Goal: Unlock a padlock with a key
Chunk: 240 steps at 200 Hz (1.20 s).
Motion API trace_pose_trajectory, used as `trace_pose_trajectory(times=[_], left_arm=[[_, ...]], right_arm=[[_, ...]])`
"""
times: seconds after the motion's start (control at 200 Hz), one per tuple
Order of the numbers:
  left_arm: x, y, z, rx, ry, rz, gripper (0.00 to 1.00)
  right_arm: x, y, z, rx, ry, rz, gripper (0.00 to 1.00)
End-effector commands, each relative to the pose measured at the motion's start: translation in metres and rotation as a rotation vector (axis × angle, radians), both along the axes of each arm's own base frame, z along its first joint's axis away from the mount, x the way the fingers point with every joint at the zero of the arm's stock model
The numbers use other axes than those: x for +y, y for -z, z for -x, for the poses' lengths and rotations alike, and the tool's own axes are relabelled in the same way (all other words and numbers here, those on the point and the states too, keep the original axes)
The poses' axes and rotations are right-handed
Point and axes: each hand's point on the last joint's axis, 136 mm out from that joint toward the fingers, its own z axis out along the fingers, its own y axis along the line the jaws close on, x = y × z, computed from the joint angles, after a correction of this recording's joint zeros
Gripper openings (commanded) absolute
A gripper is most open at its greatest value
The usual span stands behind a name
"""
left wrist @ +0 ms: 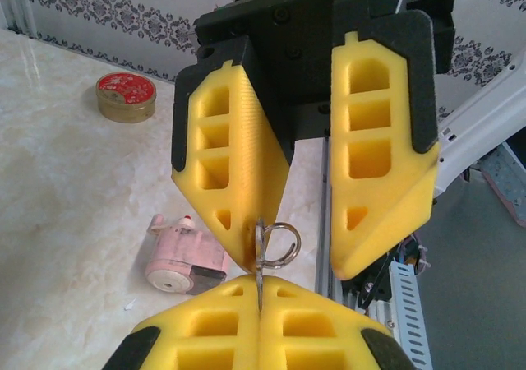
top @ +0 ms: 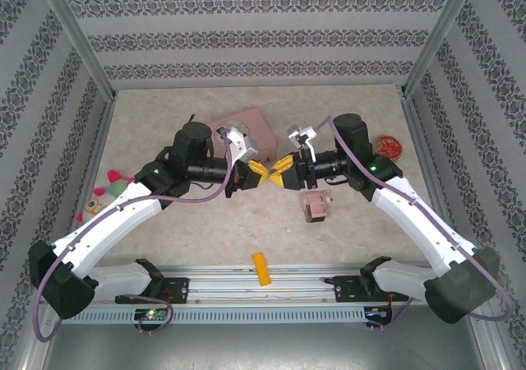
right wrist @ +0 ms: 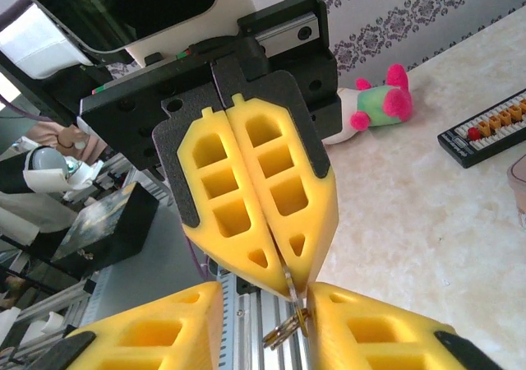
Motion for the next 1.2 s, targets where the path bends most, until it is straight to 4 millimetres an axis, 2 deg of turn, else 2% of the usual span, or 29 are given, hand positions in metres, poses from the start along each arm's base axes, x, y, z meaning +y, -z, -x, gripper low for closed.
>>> trace_pose_trajectory(times=[0.0, 0.195, 0.37, 0.405, 0.45, 0.485, 0.924, 1.194], left_arm=[[0.003, -0.008, 0.001, 0.028, 0.018, 0.009, 0.00], [0.003, -0.009, 0.004, 0.049, 0.041, 0.003, 0.00], [0.003, -0.008, 0.006, 0.060, 0.057, -0.004, 0.00], [0.003, -0.008, 0.007, 0.062, 0.060, -0.004, 0.00], [0.004, -0.009, 0.008, 0.061, 0.063, -0.006, 0.00], [0.005, -0.009, 0.009, 0.064, 0.065, -0.008, 0.00], [0.009, -0.006, 0.008, 0.110, 0.065, -0.045, 0.00], [0.010, -0.006, 0.008, 0.121, 0.072, -0.062, 0.00]], right_arm=[[0.001, -0.010, 0.002, -0.044, -0.018, -0.017, 0.29], [0.001, -0.009, 0.001, -0.069, -0.018, -0.011, 0.21], [-0.002, -0.004, 0.000, -0.095, -0.005, 0.025, 0.18], [-0.004, -0.002, -0.001, -0.102, 0.005, 0.042, 0.19], [-0.006, 0.001, -0.003, -0.113, 0.022, 0.062, 0.27], [-0.008, 0.002, -0.005, -0.121, 0.037, 0.071, 0.29], [-0.009, -0.016, 0.005, -0.161, -0.009, 0.008, 0.31], [-0.004, -0.019, 0.007, -0.165, -0.030, -0.007, 0.32]])
